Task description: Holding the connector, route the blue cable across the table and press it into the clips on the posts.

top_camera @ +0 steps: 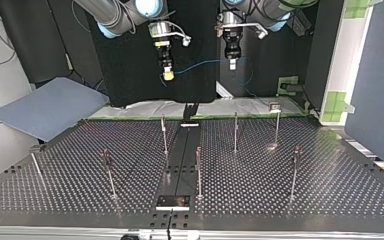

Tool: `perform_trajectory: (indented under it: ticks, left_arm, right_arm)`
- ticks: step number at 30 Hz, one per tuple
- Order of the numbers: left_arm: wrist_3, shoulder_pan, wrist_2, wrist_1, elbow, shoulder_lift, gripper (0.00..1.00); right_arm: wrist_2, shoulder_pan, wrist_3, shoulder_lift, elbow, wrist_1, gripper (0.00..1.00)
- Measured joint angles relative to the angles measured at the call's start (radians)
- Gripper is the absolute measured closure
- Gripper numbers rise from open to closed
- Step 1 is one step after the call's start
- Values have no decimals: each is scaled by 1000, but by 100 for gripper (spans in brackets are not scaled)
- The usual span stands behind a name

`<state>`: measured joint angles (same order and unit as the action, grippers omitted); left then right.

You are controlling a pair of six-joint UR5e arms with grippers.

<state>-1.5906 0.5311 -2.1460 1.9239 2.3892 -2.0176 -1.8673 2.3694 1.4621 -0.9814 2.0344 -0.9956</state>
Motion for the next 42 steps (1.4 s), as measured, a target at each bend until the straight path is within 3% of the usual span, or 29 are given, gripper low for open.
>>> perform_trajectory:
  ticks: [5, 11, 20, 24, 27, 33, 37, 42]
  left_arm:
    - [34, -1, 1, 39, 0, -39, 100]
    - [42, -2, 1, 99, 0, -60, 100]
    - [43, -2, 1, 133, 0, -61, 100]
    - [44, -5, 3, 137, -3, -63, 100]
    - [36, -17, 5, 151, -17, -55, 100]
    - [-7, -35, 21, 196, -55, -12, 100]
    - [-39, -42, -2, 229, -52, 21, 100]
    - [-84, -49, -45, 275, -67, 66, 100]
  right_arm:
    - [-15, 0, -1, 3, 2, 43, 100]
    - [-16, 0, -1, 3, 2, 95, 100]
    - [-16, 1, -2, 4, 1, 108, 100]
    - [-1, 8, -8, -1, -10, 107, 100]
    - [9, 14, 0, -17, -24, 108, 100]
    - [47, 23, 43, -65, -42, 95, 100]
    - [82, 21, 70, -101, -73, 111, 100]
    - [129, 17, 79, -151, -120, 144, 100]
